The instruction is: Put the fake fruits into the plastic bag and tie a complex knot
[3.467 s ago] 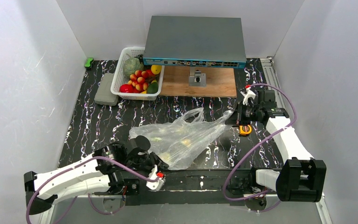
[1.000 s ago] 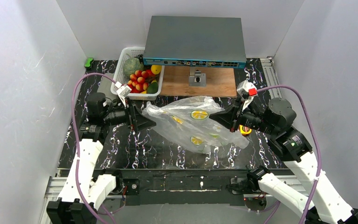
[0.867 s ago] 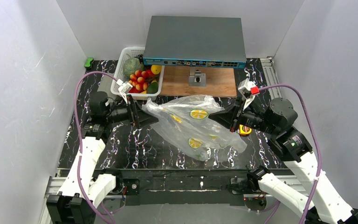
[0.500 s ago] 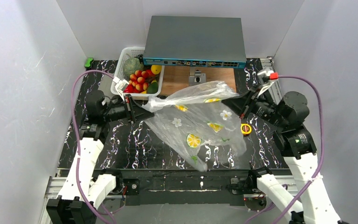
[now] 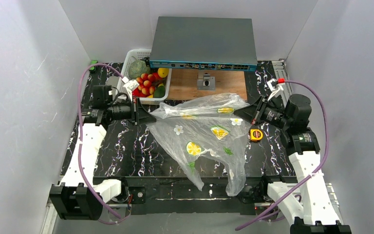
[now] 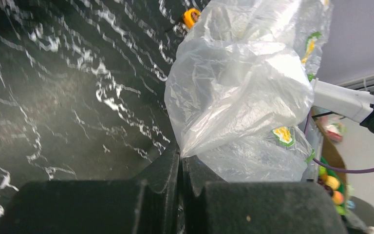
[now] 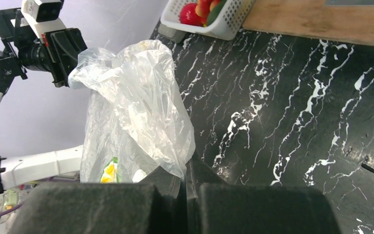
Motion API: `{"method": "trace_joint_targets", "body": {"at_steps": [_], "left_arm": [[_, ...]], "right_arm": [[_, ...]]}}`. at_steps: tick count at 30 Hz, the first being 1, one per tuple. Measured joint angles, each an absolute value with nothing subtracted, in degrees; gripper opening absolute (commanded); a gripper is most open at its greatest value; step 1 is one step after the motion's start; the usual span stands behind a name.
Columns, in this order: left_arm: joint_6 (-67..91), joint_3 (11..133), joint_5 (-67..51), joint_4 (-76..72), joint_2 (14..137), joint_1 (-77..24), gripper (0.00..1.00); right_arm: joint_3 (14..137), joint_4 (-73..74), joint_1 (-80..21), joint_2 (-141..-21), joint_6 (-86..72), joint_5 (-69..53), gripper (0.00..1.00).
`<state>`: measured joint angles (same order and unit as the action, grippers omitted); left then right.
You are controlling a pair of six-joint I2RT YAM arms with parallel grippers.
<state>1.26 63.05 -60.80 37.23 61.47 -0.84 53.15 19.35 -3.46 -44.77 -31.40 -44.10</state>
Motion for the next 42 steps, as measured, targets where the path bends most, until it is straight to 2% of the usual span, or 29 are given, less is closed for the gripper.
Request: {"method": "trace_joint_targets", "body": {"at_steps": [2,4,9,10,11,12,14,15,16,18,19,23,27,33,42], "left_arm": [[2.7,61.7,-60.1,37.2,63.5,-1.4,0.0],[5.0,58.4,-58.9,35.8,63.6,-1.4,0.15],[12.6,50.1,-54.5,30.0,62.7,-1.3,0.6],[14.0,49.8,-53.7,28.6,62.8,-1.3,0.71],[15.6,49.6,-52.9,26.9,63.0,-1.2,0.91],[17.2,49.6,-52.3,25.0,63.2,-1.1,0.96],[21.5,48.5,-51.4,20.9,63.5,-0.7,0.98],[23.3,47.5,-51.3,19.3,63.5,-0.6,0.98],[25.6,45.8,-51.2,17.7,63.3,-0.4,0.98],[29.6,41.1,-51.0,14.9,62.1,-0.2,0.98],[31.7,37.7,-50.9,13.9,60.5,-0.2,0.98],[37.0,27.6,-49.9,15.9,51.1,-0.2,0.98],[39.5,26.5,-49.7,17.4,47.0,-0.6,0.98],[44.3,23.9,-47.9,12.9,53.5,-5.5,0.98],[50.6,22.2,-45.7,-2.0,62.8,-18.7,0.98]], "right_arm": [[51.9,19.3,-5.2,-44.7,-31.0,-41.8,0.01],[50.4,19.4,-6.8,-44.7,-30.3,-39.7,0.01],[46.0,17.7,-10.3,-46.7,-29.8,-34.3,0.01],[45.1,17.0,-10.6,-47.4,-30.0,-33.6,0.01],[44.1,16.3,-11.0,-48.5,-30.5,-32.6,0.01],[43.4,15.6,-11.2,-49.8,-31.4,-31.6,0.01],[42.6,14.3,-11.4,-53.1,-33.5,-29.6,0.03],[42.4,13.8,-11.4,-54.7,-34.7,-28.8,0.12],[42.2,13.0,-11.4,-56.4,-36.4,-27.7,0.32],[42.2,12.3,-11.4,-58.2,-38.7,-26.4,0.84],[42.2,11.8,-11.4,-59.0,-39.8,-25.6,0.96],[42.3,13.5,-9.9,-59.2,-38.7,-23.6,0.98],[42.4,21.8,-4.4,-56.1,-34.3,-22.7,0.98],[39.4,33.8,-1.2,-48.8,-32.6,-23.5,0.98],[33.0,44.7,-1.2,-50.0,-36.6,-25.1,0.98]]}}
